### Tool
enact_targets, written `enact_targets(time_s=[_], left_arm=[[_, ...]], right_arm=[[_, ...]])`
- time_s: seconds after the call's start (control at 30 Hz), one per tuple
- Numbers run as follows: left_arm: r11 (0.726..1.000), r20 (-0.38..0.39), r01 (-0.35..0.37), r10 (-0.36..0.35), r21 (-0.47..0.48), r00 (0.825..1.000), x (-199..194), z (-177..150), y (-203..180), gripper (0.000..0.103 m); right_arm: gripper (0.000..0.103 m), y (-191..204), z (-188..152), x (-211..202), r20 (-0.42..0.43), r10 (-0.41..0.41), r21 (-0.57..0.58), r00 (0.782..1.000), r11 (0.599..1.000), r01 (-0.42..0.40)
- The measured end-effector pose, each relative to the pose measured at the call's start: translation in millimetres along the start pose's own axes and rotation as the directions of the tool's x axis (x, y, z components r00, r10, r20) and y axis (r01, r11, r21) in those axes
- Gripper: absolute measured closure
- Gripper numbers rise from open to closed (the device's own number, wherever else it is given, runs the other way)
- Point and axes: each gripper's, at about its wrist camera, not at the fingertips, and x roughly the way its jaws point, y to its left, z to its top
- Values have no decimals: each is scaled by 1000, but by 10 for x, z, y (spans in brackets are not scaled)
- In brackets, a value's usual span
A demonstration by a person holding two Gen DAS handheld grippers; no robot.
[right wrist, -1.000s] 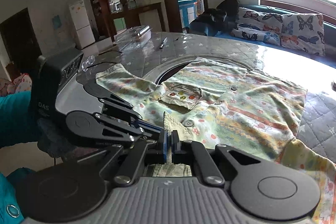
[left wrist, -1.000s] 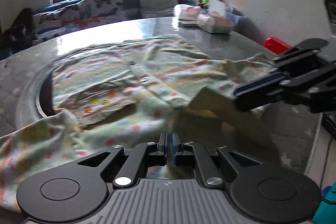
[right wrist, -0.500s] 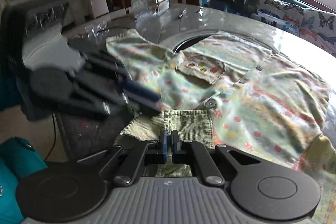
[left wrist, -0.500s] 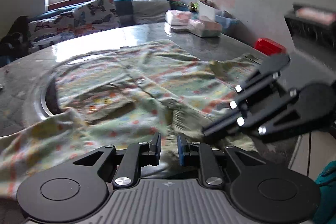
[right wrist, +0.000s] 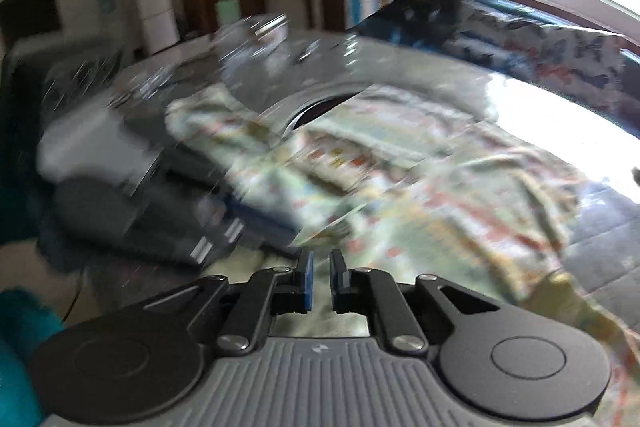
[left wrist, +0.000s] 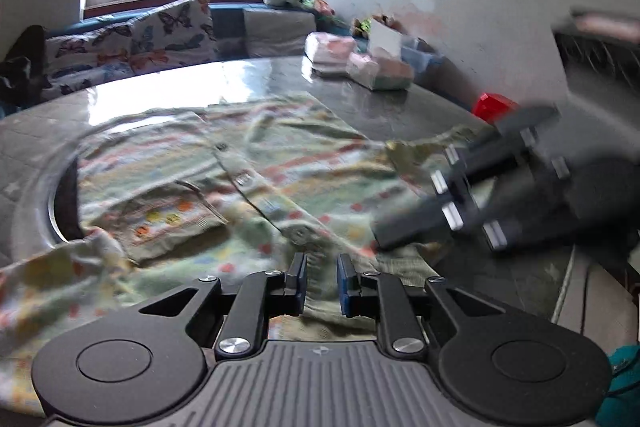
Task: Fold clothes
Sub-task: 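Open both tools and place the left tool at the corduroy hem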
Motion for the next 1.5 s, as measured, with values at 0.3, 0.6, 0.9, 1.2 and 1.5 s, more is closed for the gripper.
enact_targets(time_s=[0.3,0.6,0.9,1.2,1.5], left_arm=[[1000,-47,6,-6,-1,999,40,-112,-28,86],[1000,-2,-10,10,-18,1000,-62,29,40,85],[1000,0,-6,6,-15,1000,68,135,20,85],[1000,-60,4,-3,18,998,229,49,-47,85],[1000,-70,-5,7,28,998,237,45,-77,85]], right_arm=[[95,-192,121,506,-3,-30,33,1000,999,30],[95,-174,83,463,2,-36,16,999,999,36],[94,-303,-100,232,-6,-63,86,998,994,63],[95,-556,-426,-1,-47,-150,158,988,975,156],[88,-826,-371,13,-16,-204,203,979,958,203]])
